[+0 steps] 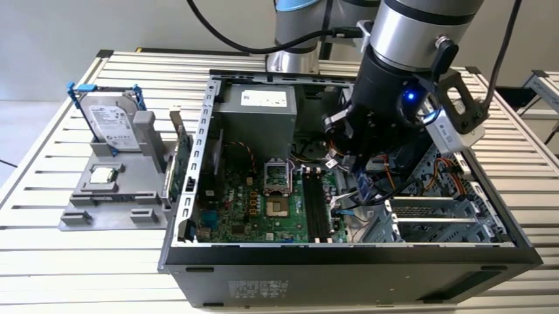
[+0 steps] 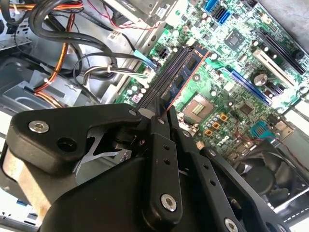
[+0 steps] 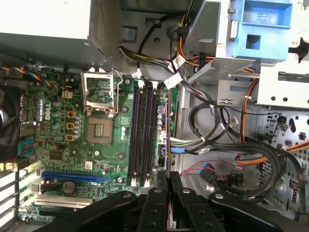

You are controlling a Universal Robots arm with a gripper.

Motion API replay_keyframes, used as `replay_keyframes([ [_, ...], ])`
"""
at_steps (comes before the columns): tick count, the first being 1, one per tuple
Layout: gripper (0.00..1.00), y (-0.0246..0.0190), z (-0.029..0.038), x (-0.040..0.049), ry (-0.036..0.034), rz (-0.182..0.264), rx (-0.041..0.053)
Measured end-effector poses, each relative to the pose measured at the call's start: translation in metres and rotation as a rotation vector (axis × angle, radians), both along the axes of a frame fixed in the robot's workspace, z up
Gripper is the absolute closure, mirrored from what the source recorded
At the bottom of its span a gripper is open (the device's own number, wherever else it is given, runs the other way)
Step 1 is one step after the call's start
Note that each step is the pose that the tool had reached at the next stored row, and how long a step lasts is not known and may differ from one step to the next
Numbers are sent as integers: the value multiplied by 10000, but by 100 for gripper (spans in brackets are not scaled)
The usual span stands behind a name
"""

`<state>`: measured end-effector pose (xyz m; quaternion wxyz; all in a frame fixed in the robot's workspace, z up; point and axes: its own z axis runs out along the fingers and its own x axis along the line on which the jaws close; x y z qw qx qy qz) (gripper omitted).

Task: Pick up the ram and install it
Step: 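Insert the ram into the slot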

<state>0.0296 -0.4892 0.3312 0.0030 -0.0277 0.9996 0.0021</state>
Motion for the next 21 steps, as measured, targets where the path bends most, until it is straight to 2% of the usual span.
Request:
replay_keyframes([
  [3, 100, 0, -24, 0, -1, 0, 0],
  [6, 100, 0, -51, 0, 31, 0, -2],
  [10, 100, 0, -83, 0, 159, 0, 3],
  [12, 100, 0, -97, -1, 184, -1, 27],
  [13, 100, -1, -100, 0, 187, 0, 77],
  [15, 100, 0, -106, 0, 186, 3, 256],
  [18, 100, 0, -111, 0, 187, 6, 607],
  [19, 100, 0, -116, 0, 186, 5, 654],
  [21, 100, 0, -131, 0, 178, 5, 660],
])
